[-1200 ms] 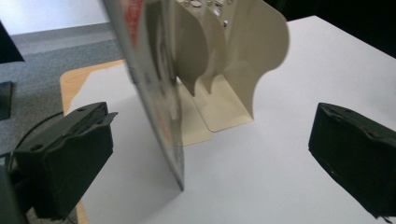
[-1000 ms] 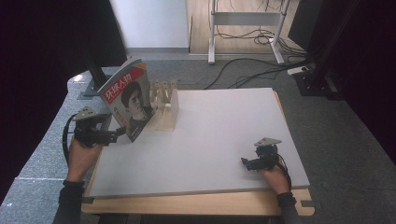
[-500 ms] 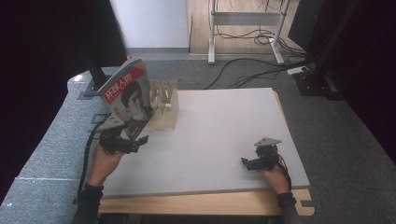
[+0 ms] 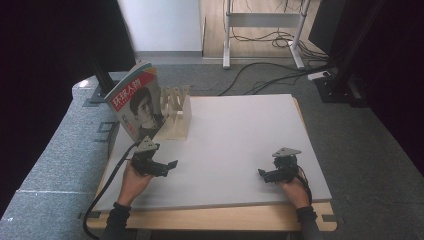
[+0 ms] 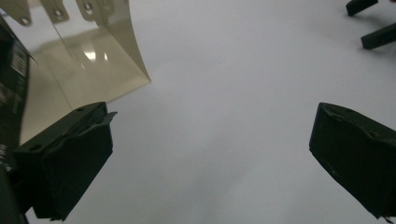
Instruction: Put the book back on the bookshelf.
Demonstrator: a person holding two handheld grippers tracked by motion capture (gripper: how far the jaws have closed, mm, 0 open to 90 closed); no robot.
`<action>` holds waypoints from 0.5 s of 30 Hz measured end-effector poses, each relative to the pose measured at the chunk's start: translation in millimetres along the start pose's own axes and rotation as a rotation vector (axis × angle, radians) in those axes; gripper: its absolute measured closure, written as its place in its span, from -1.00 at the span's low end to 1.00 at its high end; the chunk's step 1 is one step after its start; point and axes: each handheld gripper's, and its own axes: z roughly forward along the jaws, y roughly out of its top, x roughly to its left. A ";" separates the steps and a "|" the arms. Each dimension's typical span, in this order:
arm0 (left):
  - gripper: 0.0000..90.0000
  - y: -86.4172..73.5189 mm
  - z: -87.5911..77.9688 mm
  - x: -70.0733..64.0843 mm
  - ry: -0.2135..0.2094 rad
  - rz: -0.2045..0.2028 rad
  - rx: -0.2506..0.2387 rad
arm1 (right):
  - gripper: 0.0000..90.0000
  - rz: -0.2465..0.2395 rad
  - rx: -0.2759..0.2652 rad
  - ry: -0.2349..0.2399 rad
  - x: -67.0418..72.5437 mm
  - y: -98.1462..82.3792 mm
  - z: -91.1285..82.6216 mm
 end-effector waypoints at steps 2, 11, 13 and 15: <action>-1.00 -8.0 8.9 -1.0 -0.003 0.001 0.022 | -1.00 -0.001 -0.001 0.001 0.0 0.0 0.0; -1.00 -33.9 43.6 -10.4 0.009 0.022 0.136 | -1.00 -0.001 0.000 0.002 0.0 -0.1 0.0; -1.00 -33.1 48.3 -11.8 0.017 0.029 0.182 | -1.00 0.000 -0.001 0.001 0.1 -0.2 0.1; -1.00 -32.2 50.6 -13.4 0.029 0.028 0.199 | -1.00 -0.002 -0.002 0.000 0.2 -0.2 0.0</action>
